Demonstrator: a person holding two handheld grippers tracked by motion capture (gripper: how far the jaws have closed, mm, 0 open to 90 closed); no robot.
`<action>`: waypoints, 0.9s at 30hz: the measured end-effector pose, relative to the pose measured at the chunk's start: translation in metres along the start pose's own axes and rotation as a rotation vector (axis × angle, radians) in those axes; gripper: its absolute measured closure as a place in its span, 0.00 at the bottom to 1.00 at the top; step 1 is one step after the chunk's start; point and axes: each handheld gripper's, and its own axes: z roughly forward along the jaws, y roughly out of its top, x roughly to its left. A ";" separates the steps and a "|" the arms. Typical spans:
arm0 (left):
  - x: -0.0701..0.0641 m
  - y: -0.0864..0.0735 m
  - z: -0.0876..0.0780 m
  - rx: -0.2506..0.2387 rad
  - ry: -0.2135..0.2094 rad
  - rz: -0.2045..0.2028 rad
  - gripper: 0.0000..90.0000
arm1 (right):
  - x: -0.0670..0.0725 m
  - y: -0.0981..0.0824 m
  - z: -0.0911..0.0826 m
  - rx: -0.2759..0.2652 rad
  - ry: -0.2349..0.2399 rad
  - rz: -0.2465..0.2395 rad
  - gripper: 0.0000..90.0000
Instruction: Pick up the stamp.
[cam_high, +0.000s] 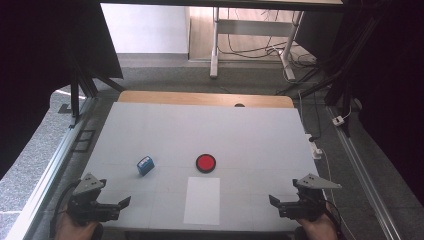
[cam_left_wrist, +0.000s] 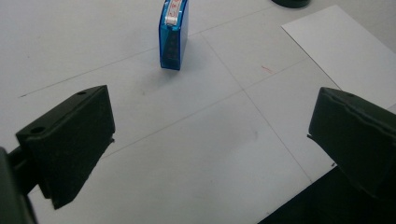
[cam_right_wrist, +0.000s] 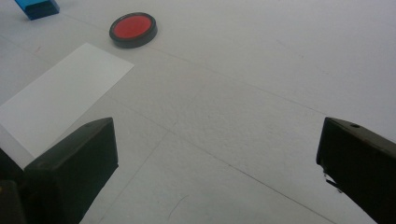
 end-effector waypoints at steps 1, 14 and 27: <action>0.000 0.000 0.000 -0.001 -0.005 0.000 0.01 | 0.001 0.000 0.000 0.003 0.001 -0.006 0.00; 0.001 0.002 0.003 0.030 -0.025 0.004 0.01 | 0.004 0.000 0.002 0.024 0.027 -0.039 0.00; 0.005 0.002 0.004 0.034 -0.063 -0.015 0.01 | 0.005 0.001 0.003 0.036 0.035 -0.060 0.00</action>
